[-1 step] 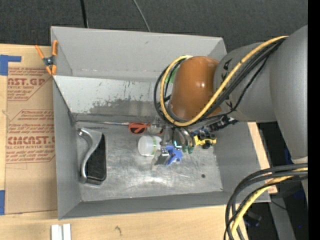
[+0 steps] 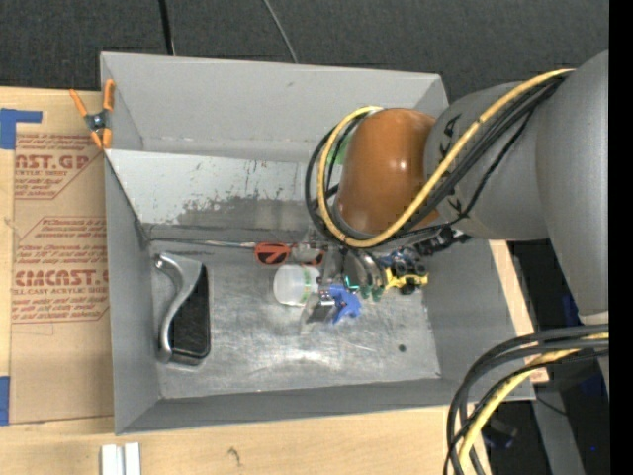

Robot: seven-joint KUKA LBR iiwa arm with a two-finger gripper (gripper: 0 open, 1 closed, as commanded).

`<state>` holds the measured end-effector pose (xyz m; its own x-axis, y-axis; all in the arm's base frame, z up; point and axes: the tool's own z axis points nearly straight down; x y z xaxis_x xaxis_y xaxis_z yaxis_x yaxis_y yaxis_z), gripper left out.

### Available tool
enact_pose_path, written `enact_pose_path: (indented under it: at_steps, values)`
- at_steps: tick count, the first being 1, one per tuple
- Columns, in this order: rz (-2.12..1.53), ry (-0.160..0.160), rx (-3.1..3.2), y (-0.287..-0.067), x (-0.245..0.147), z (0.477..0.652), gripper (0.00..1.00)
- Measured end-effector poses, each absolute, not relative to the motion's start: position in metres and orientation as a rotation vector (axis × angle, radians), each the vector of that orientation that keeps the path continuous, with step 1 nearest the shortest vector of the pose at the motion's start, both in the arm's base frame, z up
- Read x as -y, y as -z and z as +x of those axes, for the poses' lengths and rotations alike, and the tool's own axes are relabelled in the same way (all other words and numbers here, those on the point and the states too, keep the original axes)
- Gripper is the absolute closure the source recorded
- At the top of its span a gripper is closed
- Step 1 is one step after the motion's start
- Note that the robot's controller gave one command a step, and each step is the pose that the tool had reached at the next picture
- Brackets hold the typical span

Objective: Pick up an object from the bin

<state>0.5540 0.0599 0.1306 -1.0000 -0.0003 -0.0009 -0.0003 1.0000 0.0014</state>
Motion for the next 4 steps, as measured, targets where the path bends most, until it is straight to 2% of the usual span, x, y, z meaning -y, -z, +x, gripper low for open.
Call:
enact_pose_path:
  at_steps: [1,2,3,4]
  values:
    - [0.055,-0.006,-3.141,-0.075,-0.038,0.585,1.0]
    - [0.054,-0.006,-3.141,-0.075,-0.038,0.585,1.0]
    - [0.039,-0.002,-3.139,-0.187,-0.028,0.582,1.0]
    - [0.039,-0.002,-3.139,-0.187,-0.028,0.582,1.0]
